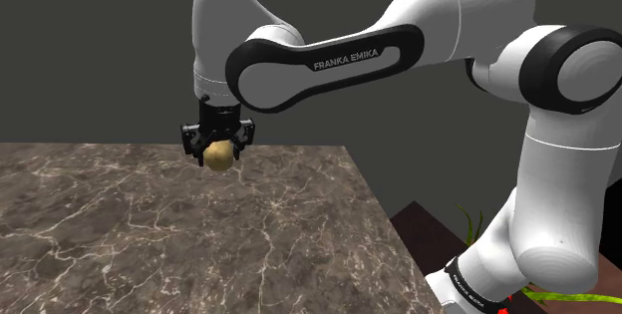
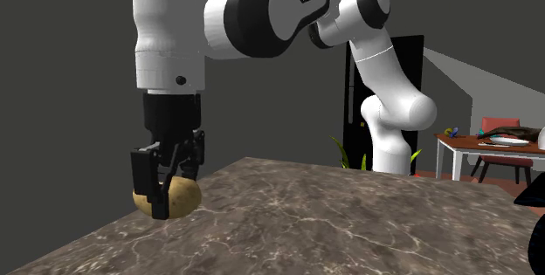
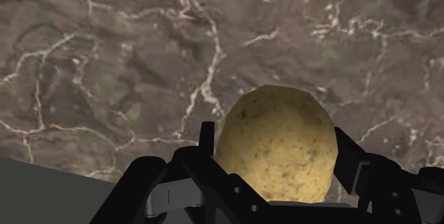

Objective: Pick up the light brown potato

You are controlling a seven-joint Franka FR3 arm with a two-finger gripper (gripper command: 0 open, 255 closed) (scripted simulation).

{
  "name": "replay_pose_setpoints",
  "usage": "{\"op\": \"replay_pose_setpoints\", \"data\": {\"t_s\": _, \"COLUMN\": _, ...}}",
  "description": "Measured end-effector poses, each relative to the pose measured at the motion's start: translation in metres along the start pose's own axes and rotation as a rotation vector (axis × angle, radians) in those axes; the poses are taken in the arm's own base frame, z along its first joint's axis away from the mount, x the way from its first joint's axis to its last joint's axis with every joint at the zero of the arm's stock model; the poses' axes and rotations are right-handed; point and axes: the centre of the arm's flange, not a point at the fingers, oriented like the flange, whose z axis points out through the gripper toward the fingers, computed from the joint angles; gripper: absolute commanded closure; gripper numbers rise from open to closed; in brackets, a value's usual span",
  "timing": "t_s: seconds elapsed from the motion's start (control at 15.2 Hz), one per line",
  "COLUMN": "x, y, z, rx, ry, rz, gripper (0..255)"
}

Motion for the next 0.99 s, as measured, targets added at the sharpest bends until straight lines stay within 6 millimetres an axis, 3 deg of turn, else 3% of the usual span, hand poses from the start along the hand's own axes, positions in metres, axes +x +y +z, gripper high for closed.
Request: {"op": "replay_pose_setpoints", "data": {"t_s": 0.99, "x": 0.002, "y": 0.002, "z": -0.075, "rx": 0.001, "ry": 0.001, "rz": 0.0, "gripper": 255}}
